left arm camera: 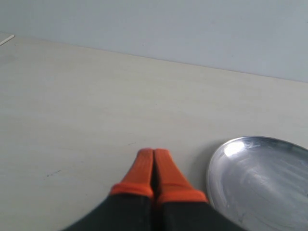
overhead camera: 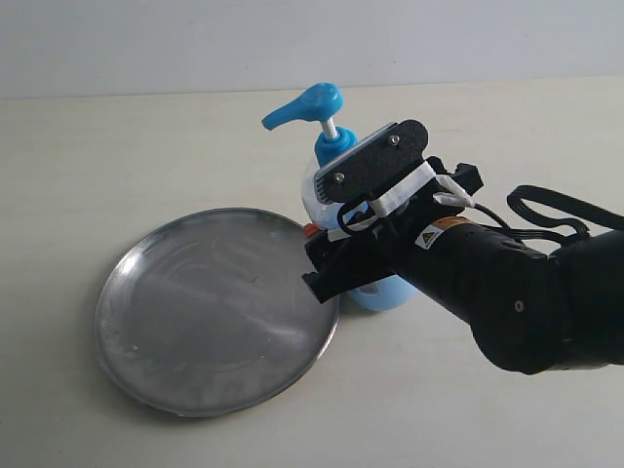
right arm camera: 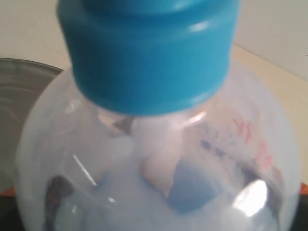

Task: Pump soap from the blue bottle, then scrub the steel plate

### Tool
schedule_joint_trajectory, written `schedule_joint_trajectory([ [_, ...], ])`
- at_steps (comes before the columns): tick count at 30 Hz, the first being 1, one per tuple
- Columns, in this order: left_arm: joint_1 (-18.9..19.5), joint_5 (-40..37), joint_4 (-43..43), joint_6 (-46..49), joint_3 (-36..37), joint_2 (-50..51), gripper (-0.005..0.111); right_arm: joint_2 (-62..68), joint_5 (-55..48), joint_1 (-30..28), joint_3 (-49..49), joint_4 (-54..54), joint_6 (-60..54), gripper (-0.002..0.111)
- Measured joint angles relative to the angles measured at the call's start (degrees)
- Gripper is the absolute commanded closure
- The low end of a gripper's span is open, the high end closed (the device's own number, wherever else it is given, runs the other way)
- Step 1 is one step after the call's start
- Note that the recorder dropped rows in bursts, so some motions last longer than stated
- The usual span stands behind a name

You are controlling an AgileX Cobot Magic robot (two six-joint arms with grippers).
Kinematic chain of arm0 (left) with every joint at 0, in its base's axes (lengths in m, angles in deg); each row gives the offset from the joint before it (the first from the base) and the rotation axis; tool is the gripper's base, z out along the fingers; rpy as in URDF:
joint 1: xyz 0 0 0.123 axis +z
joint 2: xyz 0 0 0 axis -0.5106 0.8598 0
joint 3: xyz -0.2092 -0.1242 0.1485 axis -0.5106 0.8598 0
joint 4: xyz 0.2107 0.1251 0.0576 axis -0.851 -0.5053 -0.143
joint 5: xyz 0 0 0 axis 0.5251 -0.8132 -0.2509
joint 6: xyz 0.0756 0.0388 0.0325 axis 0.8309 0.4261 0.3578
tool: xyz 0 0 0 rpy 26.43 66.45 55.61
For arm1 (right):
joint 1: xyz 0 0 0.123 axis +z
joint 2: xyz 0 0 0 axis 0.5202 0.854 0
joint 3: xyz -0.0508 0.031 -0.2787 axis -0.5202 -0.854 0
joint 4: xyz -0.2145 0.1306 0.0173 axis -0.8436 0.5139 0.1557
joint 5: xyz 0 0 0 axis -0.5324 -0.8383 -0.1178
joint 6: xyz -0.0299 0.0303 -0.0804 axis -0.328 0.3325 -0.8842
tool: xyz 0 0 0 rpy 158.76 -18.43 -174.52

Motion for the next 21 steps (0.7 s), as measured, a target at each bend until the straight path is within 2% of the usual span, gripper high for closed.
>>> schedule_joint_trajectory([
  [18, 0.0, -1.2, 0.0, 0.0, 0.0, 0.0, 0.106, 0.1, 0.0, 0.0, 0.0, 0.0, 0.0, 0.108],
  [21, 0.0, -1.6, 0.0, 0.0, -1.8, 1.5, 0.106, 0.1, 0.0, 0.0, 0.0, -0.1, 0.0, 0.108],
])
